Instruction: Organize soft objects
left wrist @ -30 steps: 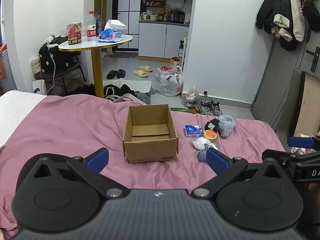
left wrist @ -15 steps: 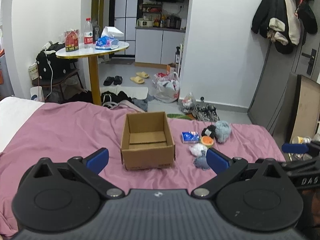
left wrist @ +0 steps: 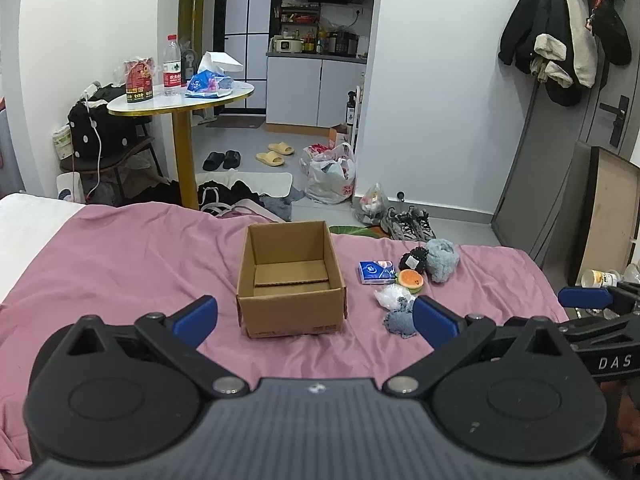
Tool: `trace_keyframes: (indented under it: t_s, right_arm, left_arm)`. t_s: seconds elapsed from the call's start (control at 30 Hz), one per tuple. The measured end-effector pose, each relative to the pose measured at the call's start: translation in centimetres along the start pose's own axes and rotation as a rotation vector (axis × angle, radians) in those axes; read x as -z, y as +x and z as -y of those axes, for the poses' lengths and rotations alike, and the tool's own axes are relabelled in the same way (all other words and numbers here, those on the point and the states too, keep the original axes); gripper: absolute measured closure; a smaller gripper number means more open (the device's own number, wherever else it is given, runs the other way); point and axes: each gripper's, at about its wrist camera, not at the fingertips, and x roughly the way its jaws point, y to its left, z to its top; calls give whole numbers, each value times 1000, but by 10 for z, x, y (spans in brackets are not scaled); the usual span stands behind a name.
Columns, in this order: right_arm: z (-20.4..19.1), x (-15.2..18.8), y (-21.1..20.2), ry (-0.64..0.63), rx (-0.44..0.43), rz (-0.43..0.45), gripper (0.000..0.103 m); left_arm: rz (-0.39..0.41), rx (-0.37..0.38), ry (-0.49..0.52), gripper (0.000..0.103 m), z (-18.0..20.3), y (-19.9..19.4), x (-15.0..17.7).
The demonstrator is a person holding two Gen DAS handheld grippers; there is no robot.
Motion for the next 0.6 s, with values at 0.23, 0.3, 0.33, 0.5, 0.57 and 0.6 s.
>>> trace_keyframes:
  t_s: [0.23,0.3,0.33,0.5,0.57,0.6]
  right_arm:
    - [7,-1,-6,30,-2,25,0]
    - [6,0,-7,17,-6,33,0]
    - [4,1,-9,0,-9,37,0]
    - [-3,3,-7,-13,-26,22,0]
    - [-4,3,-6,-15,-25,20,0]
    - [-4,3,-6,-16,-22,20,0]
  left_arm:
    - [-7,1,-5,0,0,0,2]
    - [-16,2,-8,0,0,1,5]
    - [-19,1,-8,0,0,1,5]
    - [-28,17,-6,0,4,1,8]
    - [-28,18,0,0,5,1,9]
    - [-28,21,1,0,5,1,9]
